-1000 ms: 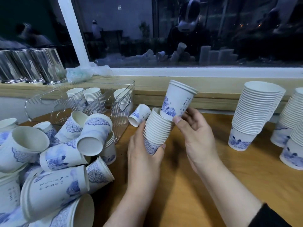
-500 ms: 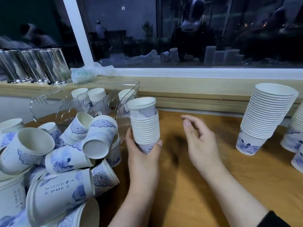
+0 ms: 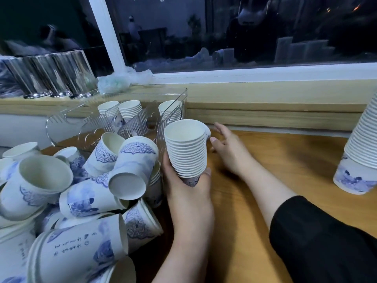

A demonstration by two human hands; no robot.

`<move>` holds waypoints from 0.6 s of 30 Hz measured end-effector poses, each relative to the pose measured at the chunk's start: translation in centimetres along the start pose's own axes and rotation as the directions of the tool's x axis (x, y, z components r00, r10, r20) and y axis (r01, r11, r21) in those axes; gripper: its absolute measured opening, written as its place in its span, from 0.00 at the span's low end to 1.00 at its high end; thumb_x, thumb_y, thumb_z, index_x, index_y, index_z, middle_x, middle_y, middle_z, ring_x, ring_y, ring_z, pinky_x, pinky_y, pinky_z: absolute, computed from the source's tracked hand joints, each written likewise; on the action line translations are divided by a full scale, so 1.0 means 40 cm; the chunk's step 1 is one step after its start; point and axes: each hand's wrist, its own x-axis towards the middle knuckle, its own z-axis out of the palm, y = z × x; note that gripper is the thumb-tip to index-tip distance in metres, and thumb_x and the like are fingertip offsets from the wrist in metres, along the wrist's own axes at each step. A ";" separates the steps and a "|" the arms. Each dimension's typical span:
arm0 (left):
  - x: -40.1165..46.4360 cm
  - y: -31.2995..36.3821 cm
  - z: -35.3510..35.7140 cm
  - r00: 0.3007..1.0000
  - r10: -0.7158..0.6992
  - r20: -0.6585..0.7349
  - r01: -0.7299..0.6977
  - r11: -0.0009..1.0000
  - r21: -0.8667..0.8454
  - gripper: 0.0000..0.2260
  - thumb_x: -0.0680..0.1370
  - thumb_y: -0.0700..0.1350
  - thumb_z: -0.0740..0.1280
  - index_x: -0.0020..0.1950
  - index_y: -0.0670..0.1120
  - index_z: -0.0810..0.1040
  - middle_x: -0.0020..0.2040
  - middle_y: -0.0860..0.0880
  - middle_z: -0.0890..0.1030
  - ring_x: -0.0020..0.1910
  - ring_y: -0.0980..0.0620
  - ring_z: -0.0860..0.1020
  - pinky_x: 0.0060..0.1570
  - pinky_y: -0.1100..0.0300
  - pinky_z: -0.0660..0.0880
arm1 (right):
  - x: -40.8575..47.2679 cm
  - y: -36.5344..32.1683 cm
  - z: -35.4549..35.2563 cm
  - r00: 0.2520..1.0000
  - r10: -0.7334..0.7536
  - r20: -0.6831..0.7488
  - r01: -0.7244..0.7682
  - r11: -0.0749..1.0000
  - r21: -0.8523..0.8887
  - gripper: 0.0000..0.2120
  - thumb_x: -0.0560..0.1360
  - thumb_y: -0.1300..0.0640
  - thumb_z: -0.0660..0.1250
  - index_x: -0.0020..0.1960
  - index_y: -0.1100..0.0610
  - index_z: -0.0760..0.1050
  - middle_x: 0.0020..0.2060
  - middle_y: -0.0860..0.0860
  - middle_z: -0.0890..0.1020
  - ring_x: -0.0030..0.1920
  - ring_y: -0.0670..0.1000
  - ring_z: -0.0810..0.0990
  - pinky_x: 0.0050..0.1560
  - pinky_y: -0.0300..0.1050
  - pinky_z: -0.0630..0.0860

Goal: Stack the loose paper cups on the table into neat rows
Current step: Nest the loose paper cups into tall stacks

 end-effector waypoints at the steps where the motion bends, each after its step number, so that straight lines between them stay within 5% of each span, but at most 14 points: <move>1: 0.000 0.000 0.001 1.000 -0.006 0.008 0.006 1.000 -0.001 0.37 0.72 0.43 0.75 0.75 0.61 0.62 0.70 0.56 0.75 0.68 0.53 0.74 0.69 0.47 0.70 | 0.017 -0.003 0.010 1.000 0.024 -0.006 -0.024 1.000 -0.010 0.26 0.81 0.56 0.63 0.77 0.52 0.62 0.72 0.49 0.72 0.57 0.57 0.81 0.66 0.50 0.72; 3: -0.001 0.001 0.000 1.000 -0.016 0.018 0.016 1.000 0.002 0.38 0.72 0.43 0.76 0.75 0.61 0.62 0.70 0.57 0.75 0.68 0.54 0.74 0.70 0.49 0.70 | 0.040 -0.007 0.027 0.997 0.069 -0.023 -0.069 0.997 -0.036 0.25 0.81 0.56 0.63 0.77 0.53 0.63 0.71 0.49 0.73 0.60 0.54 0.79 0.65 0.41 0.69; 5: -0.002 -0.001 -0.003 1.000 -0.004 0.008 0.004 1.000 0.016 0.38 0.71 0.43 0.76 0.75 0.61 0.62 0.71 0.56 0.75 0.69 0.54 0.73 0.70 0.47 0.69 | 0.051 -0.010 0.038 0.996 0.078 -0.032 -0.079 0.996 -0.035 0.22 0.79 0.56 0.65 0.73 0.52 0.69 0.66 0.52 0.77 0.62 0.54 0.78 0.65 0.45 0.71; 7: -0.001 -0.002 -0.004 1.000 0.006 -0.003 -0.006 1.000 0.025 0.38 0.71 0.43 0.76 0.75 0.61 0.62 0.70 0.56 0.75 0.69 0.53 0.73 0.70 0.47 0.69 | 0.051 -0.009 0.040 0.996 0.064 -0.059 -0.064 0.998 0.006 0.16 0.77 0.57 0.66 0.64 0.50 0.76 0.57 0.51 0.82 0.56 0.55 0.80 0.60 0.53 0.76; 10: -0.004 0.004 0.000 1.000 -0.008 0.005 0.008 1.000 -0.003 0.37 0.71 0.42 0.77 0.75 0.60 0.63 0.68 0.56 0.76 0.66 0.55 0.74 0.69 0.51 0.70 | 0.015 -0.025 0.010 0.967 0.062 -0.247 -0.011 0.979 0.205 0.09 0.78 0.60 0.65 0.55 0.50 0.79 0.47 0.46 0.83 0.48 0.50 0.80 0.53 0.46 0.77; 14: -0.013 0.016 -0.001 0.998 0.000 0.055 0.003 0.999 -0.049 0.37 0.71 0.39 0.77 0.74 0.58 0.66 0.65 0.58 0.79 0.63 0.58 0.77 0.67 0.53 0.72 | -0.087 -0.121 -0.091 0.758 -0.026 -0.652 0.288 0.911 0.297 0.07 0.81 0.58 0.62 0.56 0.49 0.76 0.51 0.45 0.83 0.53 0.48 0.80 0.56 0.48 0.77; 18: -0.022 0.022 0.004 0.989 0.071 0.129 -0.074 0.997 0.013 0.36 0.70 0.38 0.77 0.73 0.58 0.68 0.66 0.58 0.78 0.65 0.56 0.76 0.68 0.50 0.72 | -0.187 -0.241 -0.198 0.652 -0.206 -0.729 0.492 0.847 0.201 0.07 0.82 0.58 0.61 0.59 0.52 0.76 0.53 0.50 0.82 0.54 0.51 0.80 0.57 0.54 0.77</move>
